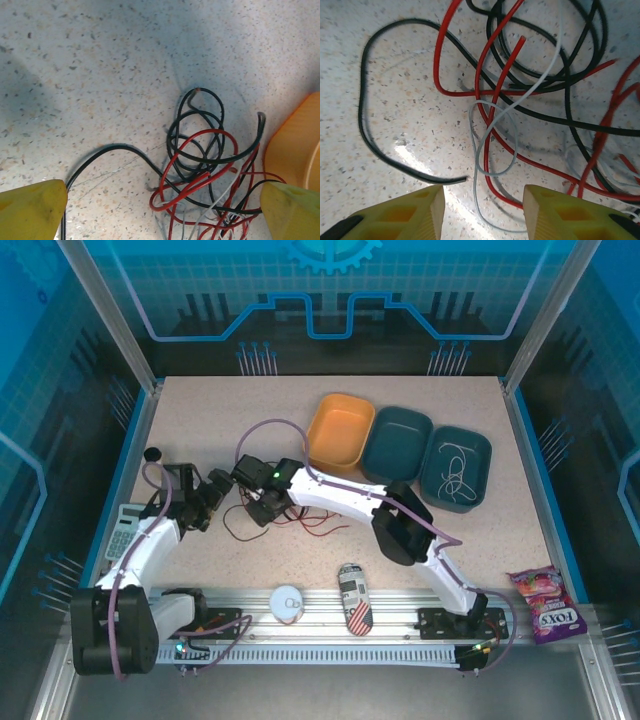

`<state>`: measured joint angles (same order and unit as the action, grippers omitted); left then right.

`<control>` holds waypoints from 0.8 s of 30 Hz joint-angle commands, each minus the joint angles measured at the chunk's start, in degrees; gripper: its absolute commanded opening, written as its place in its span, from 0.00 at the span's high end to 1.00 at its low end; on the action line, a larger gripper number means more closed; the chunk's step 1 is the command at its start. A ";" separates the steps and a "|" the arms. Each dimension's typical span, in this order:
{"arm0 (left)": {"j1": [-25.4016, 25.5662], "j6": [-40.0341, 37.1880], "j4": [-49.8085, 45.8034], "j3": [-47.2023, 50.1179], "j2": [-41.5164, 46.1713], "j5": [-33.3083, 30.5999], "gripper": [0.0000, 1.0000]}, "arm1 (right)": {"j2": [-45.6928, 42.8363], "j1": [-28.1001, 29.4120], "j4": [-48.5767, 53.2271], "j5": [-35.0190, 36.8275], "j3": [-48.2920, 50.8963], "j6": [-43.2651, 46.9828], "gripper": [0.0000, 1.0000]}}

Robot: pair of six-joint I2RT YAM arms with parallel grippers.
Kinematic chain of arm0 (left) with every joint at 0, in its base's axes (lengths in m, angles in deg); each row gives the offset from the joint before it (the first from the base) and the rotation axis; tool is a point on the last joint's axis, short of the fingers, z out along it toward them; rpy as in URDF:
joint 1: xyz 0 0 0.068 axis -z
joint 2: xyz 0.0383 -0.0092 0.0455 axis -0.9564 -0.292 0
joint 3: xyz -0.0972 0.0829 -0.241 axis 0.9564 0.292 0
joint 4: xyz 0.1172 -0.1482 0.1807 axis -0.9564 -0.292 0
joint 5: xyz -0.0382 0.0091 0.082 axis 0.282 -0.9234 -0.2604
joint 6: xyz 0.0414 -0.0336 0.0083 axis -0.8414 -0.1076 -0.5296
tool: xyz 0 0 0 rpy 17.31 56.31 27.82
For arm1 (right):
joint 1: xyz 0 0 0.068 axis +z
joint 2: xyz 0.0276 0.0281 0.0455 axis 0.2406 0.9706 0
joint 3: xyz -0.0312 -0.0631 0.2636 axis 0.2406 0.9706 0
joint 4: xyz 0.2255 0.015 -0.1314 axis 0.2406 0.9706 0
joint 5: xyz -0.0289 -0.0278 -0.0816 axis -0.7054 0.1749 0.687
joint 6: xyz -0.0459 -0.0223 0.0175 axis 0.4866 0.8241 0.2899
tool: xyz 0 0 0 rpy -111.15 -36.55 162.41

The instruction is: Untangle the cables

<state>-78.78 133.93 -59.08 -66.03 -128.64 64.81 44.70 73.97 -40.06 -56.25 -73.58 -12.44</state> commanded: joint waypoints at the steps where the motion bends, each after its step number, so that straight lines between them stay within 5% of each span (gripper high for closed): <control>1: -0.92 0.83 0.63 0.89 1.45 1.68 0.01 | 3.24 0.16 2.37 1.02 -3.36 0.50 0.54; 11: -1.10 0.84 1.16 2.01 1.74 2.37 0.01 | 7.62 -0.19 2.65 2.68 -7.03 -1.30 0.65; 17: -1.14 0.49 0.99 1.97 2.05 2.48 0.01 | 6.24 -0.61 2.12 3.32 -7.23 -2.22 0.94; 24: -1.10 -0.96 0.58 1.79 2.47 2.45 0.01 | -1.87 -0.21 1.58 3.57 -4.40 -1.64 0.95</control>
<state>-79.52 134.22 -58.45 -64.81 -127.20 65.84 49.42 73.76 -38.75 -53.58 -78.48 -14.15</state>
